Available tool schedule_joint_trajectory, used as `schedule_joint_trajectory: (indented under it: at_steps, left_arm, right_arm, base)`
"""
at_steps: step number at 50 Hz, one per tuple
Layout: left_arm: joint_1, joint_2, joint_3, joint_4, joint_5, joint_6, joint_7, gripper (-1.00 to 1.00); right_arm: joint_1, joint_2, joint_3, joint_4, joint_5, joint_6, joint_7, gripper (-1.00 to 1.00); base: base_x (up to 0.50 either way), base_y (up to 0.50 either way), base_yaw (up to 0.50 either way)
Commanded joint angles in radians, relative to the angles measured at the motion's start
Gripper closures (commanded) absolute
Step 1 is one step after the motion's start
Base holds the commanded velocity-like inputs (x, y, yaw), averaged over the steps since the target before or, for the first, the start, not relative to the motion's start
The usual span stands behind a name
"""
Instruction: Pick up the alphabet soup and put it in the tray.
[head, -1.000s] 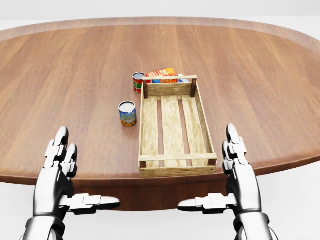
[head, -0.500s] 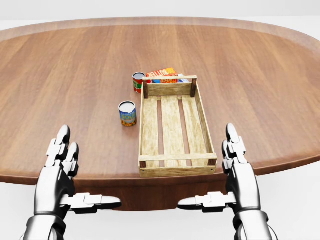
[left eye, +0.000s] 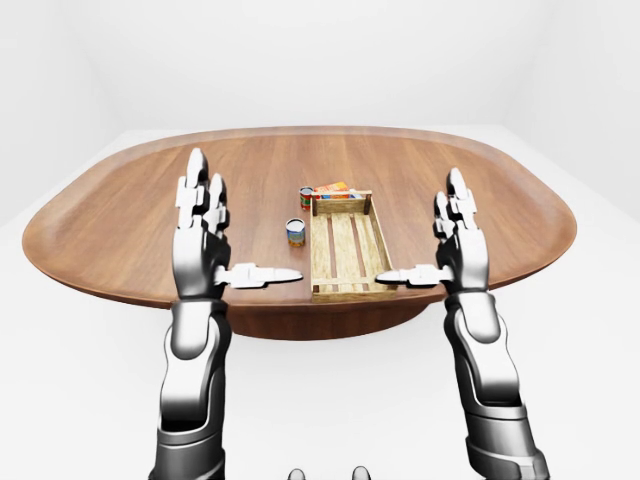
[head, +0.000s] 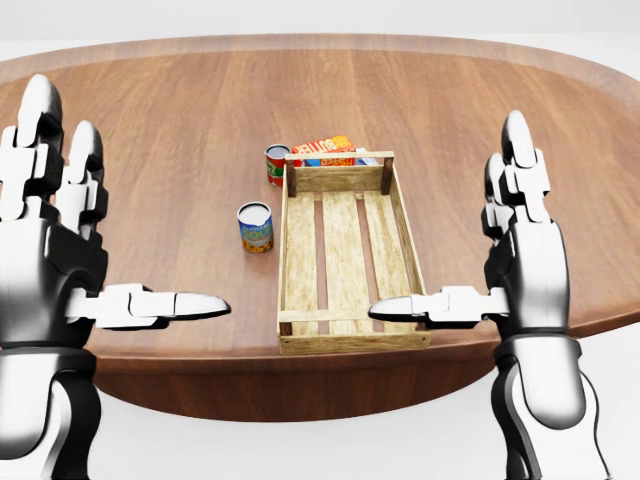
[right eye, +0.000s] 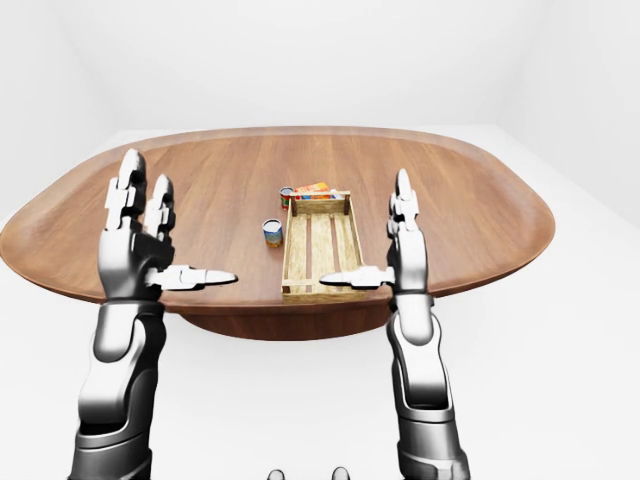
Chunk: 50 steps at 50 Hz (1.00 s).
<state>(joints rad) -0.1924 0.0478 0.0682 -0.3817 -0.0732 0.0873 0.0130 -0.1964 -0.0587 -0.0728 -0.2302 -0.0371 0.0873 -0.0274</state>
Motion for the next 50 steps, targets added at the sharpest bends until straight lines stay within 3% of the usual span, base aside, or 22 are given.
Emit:
schedule_joint_trajectory:
  at_steps: [1, 8, 9, 23, 50]
  left_arm:
    - [-0.08, 0.013, 0.005, -0.113, -0.014, 0.0, 0.024, -1.0]
    - [-0.083, 0.014, 0.004, -0.113, -0.015, 0.0, 0.024, -1.0]
    - [-0.088, 0.01, -0.005, -0.035, -0.006, 0.0, 0.017, -1.0]
    - [-0.096, 0.0, -0.012, 0.145, 0.009, 0.0, 0.012, -1.0]
    - [-0.108, 0.005, -0.01, 0.201, 0.007, 0.0, 0.006, -1.0]
  right_arm:
    - [-0.087, -0.025, -0.022, -0.107, 0.004, 0.0, -0.009, -1.0]
    - [-0.091, -0.026, -0.02, -0.121, 0.001, 0.0, -0.009, -1.0]
    - [-0.073, -0.022, -0.02, -0.106, 0.005, 0.0, -0.005, -1.0]
    - [-0.089, -0.024, -0.021, 0.094, 0.015, 0.0, -0.017, -1.0]
    - [-0.088, -0.025, -0.019, 0.109, 0.017, 0.0, -0.015, -1.0]
  base:
    - [0.0, 0.0, 0.0]
    - [0.0, 0.0, 0.0]
    - [0.0, 0.0, 0.0]
    - [0.0, 0.0, 0.0]
    - [0.0, 0.0, 0.0]
